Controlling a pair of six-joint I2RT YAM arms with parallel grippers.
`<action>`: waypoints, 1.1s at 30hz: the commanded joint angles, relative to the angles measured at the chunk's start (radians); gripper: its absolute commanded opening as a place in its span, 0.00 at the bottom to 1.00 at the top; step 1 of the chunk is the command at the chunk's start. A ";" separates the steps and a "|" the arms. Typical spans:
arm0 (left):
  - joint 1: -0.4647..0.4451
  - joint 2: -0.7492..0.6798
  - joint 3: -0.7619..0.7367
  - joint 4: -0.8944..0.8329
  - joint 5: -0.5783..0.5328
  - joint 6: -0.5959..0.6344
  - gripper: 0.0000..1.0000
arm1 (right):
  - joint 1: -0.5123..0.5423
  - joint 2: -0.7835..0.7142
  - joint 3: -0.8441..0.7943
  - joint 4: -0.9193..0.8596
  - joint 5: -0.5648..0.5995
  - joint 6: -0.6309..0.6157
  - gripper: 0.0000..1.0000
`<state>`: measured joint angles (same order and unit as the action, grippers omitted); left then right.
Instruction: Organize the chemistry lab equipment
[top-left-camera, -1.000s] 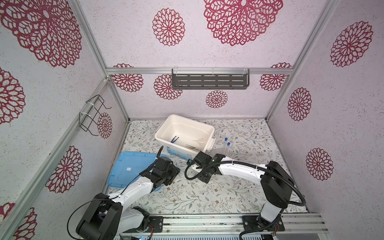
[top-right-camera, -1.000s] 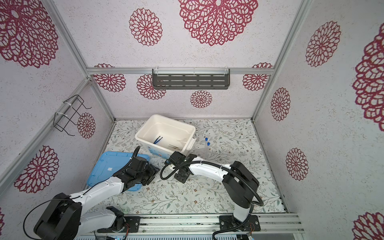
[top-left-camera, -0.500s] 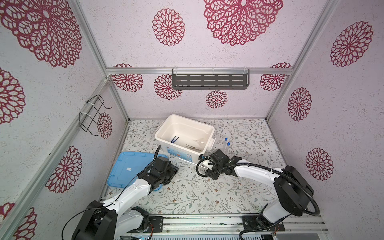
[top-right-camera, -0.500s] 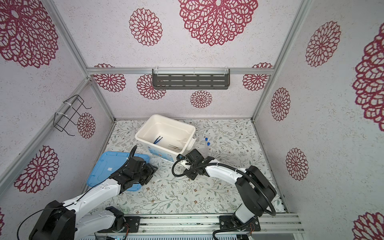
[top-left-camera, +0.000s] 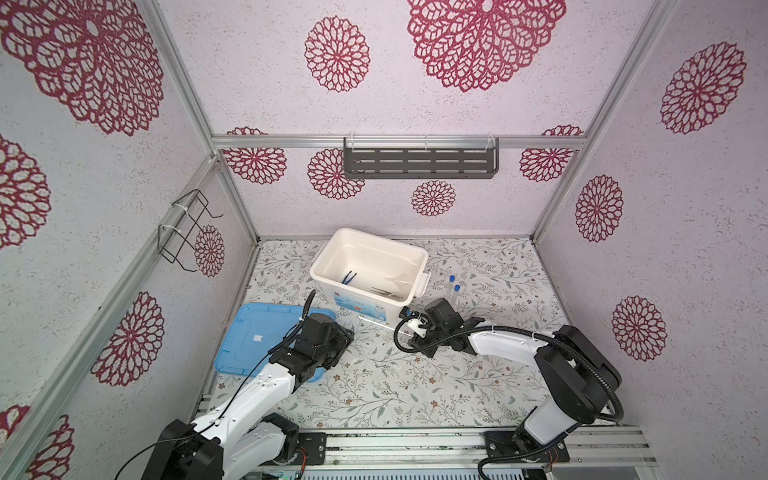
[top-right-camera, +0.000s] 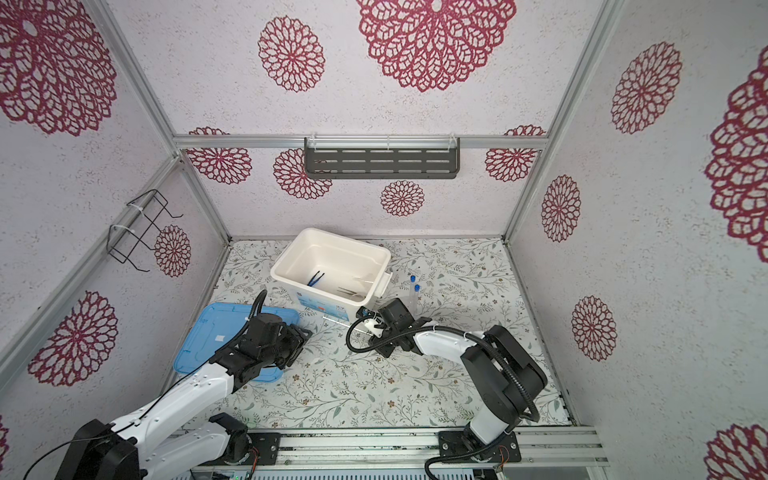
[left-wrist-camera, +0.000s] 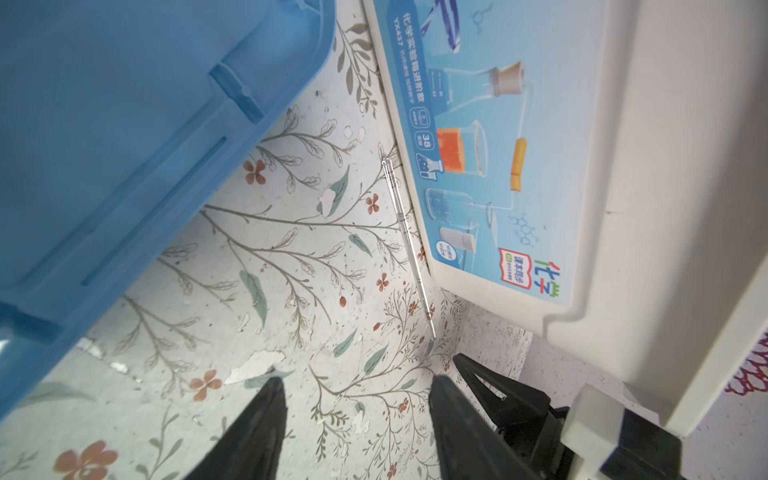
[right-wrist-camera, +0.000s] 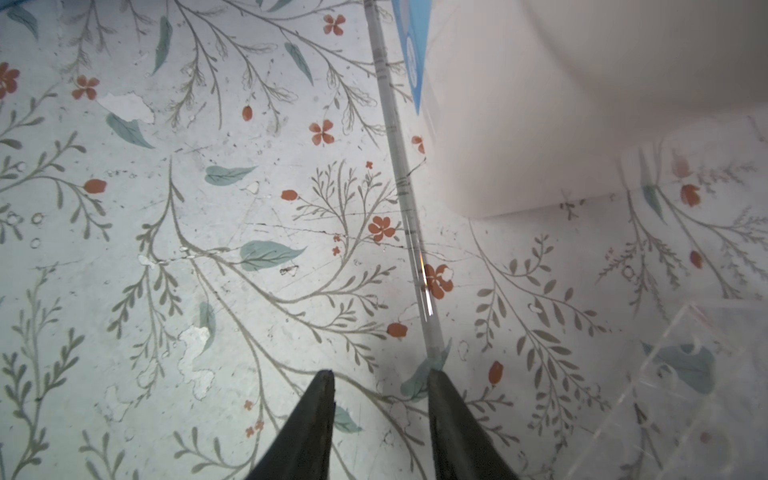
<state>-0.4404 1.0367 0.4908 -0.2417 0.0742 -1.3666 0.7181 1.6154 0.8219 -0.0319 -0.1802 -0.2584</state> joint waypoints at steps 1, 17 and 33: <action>0.011 -0.024 -0.014 -0.019 -0.027 -0.014 0.59 | -0.012 -0.019 -0.011 0.049 -0.001 -0.038 0.41; 0.030 -0.062 -0.012 -0.049 -0.026 -0.003 0.59 | -0.032 0.089 0.006 0.123 -0.041 0.032 0.41; 0.074 -0.100 -0.026 -0.089 -0.008 0.026 0.59 | 0.032 0.033 -0.089 0.096 -0.094 0.073 0.22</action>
<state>-0.3798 0.9546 0.4767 -0.3054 0.0692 -1.3552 0.7330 1.6821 0.7570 0.1074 -0.2539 -0.2199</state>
